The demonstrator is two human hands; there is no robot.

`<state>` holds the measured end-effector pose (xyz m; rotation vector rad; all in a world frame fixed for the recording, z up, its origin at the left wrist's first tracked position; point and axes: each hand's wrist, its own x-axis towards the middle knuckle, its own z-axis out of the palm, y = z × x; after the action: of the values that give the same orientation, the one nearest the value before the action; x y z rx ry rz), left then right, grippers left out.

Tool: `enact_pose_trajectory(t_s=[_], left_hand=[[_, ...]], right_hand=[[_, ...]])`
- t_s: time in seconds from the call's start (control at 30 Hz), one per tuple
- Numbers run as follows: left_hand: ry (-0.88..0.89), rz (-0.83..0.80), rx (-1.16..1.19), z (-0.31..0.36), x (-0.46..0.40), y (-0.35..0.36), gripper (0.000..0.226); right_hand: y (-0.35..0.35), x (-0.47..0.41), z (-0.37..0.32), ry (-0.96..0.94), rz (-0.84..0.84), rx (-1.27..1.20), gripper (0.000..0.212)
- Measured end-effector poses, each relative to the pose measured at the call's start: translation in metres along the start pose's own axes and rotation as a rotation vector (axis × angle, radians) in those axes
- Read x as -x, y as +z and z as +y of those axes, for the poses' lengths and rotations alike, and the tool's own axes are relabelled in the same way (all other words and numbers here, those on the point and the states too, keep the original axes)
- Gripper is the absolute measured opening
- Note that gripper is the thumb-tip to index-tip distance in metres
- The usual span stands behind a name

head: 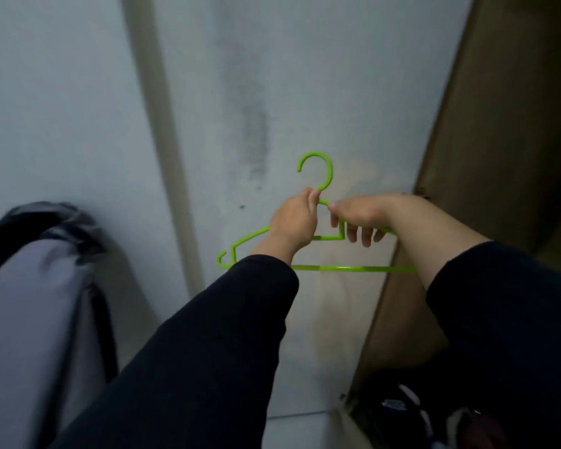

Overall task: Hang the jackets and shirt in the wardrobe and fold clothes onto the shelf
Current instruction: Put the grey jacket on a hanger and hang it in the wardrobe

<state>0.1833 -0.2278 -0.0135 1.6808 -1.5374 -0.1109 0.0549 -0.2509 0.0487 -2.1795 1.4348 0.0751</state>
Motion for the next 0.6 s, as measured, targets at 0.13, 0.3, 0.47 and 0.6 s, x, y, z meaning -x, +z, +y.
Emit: enact_pose_trajectory(t_s=[0.13, 0.3, 0.47, 0.6], left_hand=[[-0.113, 0.053, -0.046, -0.07, 0.032, -0.068, 0.032], [-0.236, 0.105, -0.13, -0.143, 0.076, -0.155, 0.023], [-0.3, 0.157, -0.21, -0.194, 0.108, -0.223, 0.025], [-0.255, 0.29, -0.295, -0.234, 0.125, -0.261, 0.026]], right_hand=[[0.062, -0.021, -0.079, -0.203, -0.04, -0.135, 0.035], [0.13, -0.027, -0.171, -0.45, -0.04, -0.124, 0.032], [0.174, -0.036, -0.246, -0.584, 0.143, 0.074, 0.032], [0.193, -0.053, -0.282, -0.571, 0.304, 0.092, 0.031]])
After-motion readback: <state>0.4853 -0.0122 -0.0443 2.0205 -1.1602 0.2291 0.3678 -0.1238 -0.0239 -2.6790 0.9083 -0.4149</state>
